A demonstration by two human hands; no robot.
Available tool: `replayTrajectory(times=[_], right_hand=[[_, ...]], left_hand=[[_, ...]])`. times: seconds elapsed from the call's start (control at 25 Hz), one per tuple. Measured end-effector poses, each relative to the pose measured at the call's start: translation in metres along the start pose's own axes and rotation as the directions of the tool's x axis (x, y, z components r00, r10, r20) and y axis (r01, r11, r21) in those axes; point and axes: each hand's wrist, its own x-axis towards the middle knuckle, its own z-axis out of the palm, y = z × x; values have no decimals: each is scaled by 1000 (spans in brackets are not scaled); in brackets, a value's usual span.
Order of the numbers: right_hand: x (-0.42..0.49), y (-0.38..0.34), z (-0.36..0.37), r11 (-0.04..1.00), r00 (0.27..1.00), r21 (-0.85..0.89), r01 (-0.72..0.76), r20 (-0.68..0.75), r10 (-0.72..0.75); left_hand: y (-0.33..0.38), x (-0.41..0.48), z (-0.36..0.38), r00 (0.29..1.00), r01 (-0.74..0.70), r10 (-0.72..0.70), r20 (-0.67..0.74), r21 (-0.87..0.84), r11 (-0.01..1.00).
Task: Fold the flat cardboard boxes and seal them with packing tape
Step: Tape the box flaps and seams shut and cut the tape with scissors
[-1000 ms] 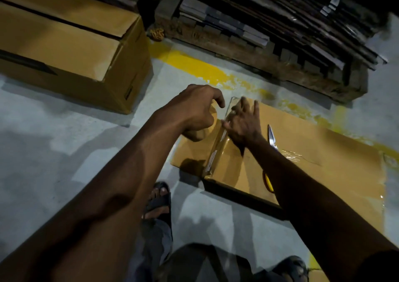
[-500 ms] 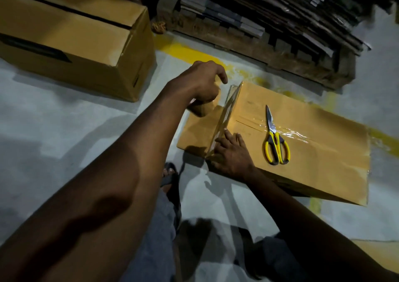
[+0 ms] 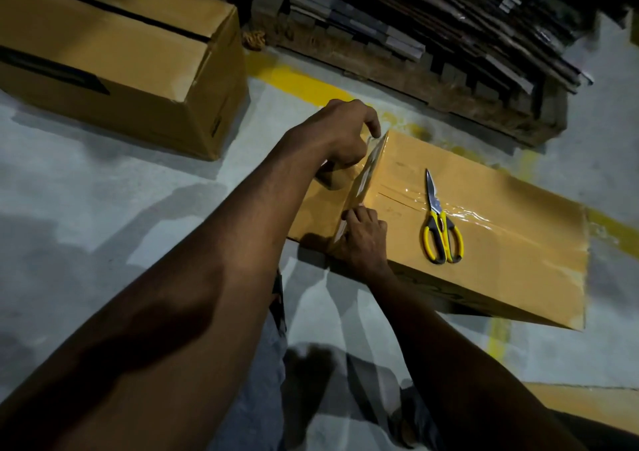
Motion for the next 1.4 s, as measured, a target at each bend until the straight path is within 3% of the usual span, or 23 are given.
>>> replayTrajectory(times=[0.2,0.36,0.44,0.6,0.76,0.92,1.12,1.2,1.32,1.4], right_hand=[[11,-4,-3,1000,999,18,-2,-51,3],[16,25,-19,995,977,94,27,-214,-6],[10,58,-33,996,969,53,-70,-235,81],[-14,129,-45,952,956,-95,-290,-66,285],[-28,173,-47,935,939,-100,-342,-70,336],[-37,233,-52,851,850,-35,-523,-88,519],[-57,307,-63,910,894,43,-412,-172,413],[-68,343,-62,809,785,57,-584,-211,582],[-96,394,-60,527,530,181,-830,-33,847],[-104,405,-61,466,503,293,-835,62,862]], left_hand=[[-9,-1,-2,1000,7,-7,-19,22,1000],[-7,0,1,999,-1,3,-42,56,998],[-1,5,6,999,-12,14,-29,61,998],[21,17,24,999,-53,53,-1,90,995],[63,26,55,991,-122,117,62,98,988],[107,40,97,980,-172,154,129,143,975],[152,53,144,971,-185,162,178,126,975],[162,58,156,969,-183,164,183,95,978],[168,63,172,959,-208,190,208,68,976],[170,62,178,958,-177,178,224,-23,984]])
